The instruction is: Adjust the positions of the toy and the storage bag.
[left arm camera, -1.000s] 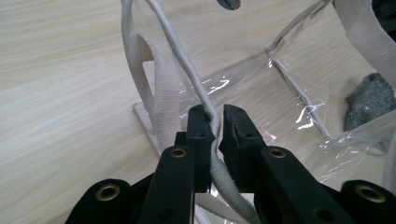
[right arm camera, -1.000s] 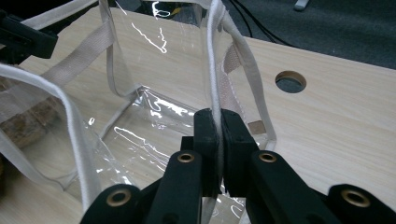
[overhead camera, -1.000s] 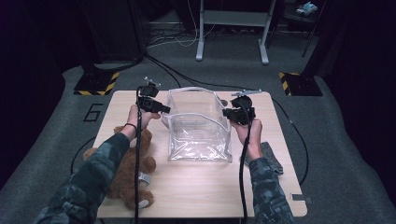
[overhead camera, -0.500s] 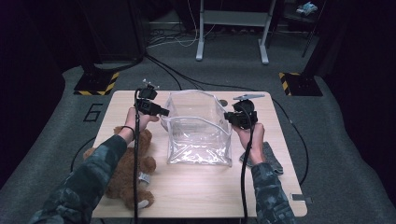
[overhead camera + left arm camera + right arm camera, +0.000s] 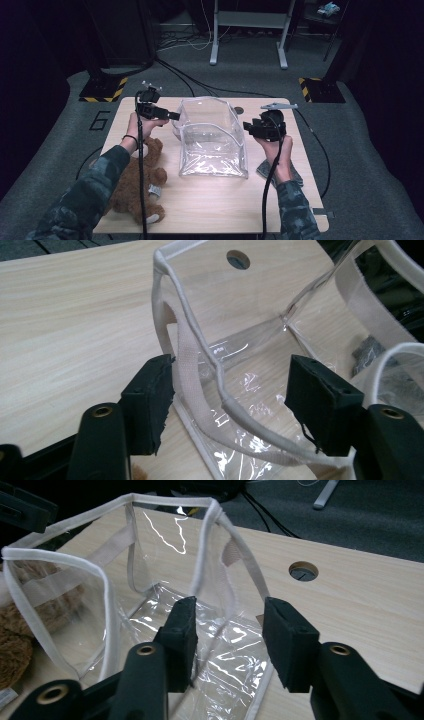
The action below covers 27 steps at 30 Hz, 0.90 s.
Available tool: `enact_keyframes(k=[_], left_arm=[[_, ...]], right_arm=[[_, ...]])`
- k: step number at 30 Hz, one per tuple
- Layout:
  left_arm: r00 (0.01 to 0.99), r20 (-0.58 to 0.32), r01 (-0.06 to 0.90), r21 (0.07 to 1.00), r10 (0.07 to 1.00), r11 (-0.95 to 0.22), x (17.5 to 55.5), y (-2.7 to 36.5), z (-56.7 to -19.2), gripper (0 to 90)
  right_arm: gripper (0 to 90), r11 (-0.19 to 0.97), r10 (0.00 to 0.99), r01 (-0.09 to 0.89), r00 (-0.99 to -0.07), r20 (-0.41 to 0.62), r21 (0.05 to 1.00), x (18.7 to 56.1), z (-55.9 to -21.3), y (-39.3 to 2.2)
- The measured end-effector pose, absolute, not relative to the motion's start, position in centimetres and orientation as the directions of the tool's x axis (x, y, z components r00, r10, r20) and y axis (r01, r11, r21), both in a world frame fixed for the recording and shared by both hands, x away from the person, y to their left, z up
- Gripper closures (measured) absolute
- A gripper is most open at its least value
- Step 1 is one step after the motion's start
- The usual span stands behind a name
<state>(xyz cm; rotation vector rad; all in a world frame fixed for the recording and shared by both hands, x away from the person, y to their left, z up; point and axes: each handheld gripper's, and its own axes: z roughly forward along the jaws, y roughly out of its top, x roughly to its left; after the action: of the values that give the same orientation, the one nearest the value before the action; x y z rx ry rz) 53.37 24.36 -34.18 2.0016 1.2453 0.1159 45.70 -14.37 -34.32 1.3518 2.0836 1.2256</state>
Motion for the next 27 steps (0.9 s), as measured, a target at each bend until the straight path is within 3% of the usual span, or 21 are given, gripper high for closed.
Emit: enact_keyframes(k=[4, 9, 12, 15, 19, 27], left_arm=[[0.52, -0.318, 0.744, 0.624, 0.793, -0.238, 53.4, 24.2, -34.5, 34.6], [0.518, -0.326, 0.752, 0.614, 0.791, -0.24, 54.0, 23.2, -35.2, 35.9], [0.514, -0.325, 0.759, 0.604, 0.794, -0.244, 54.4, 22.6, -35.7, 45.4], [0.518, -0.33, 0.769, 0.583, 0.789, -0.261, 54.6, 22.2, -36.2, 58.7], [0.526, -0.347, 0.767, 0.589, 0.777, -0.256, 54.4, 22.5, -36.7, 77.1], [0.545, -0.374, 0.765, 0.588, 0.75, -0.264, 52.9, 23.1, -36.2, 80.1]], right_arm=[[50.6, 0.131, 0.862, 0.558, -0.472, 0.184, 0.819, 45.2, -34.6, -15.3], [50.1, 0.149, 0.847, 0.558, -0.498, 0.186, 0.816, 46.1, -34.2, -13.4], [51.9, 0.17, 0.842, 0.577, -0.507, 0.187, 0.799, 47.4, -34.2, -12.0], [58.8, 0.204, 0.838, 0.606, -0.514, 0.183, 0.769, 48.5, -34.8, -11.0], [82.5, 0.22, 0.843, 0.618, -0.51, 0.172, 0.754, 48.7, -35.5, -10.5], [86.3, 0.21, 0.859, 0.615, -0.487, 0.157, 0.76, 47.1, -35.4, -12.3]])
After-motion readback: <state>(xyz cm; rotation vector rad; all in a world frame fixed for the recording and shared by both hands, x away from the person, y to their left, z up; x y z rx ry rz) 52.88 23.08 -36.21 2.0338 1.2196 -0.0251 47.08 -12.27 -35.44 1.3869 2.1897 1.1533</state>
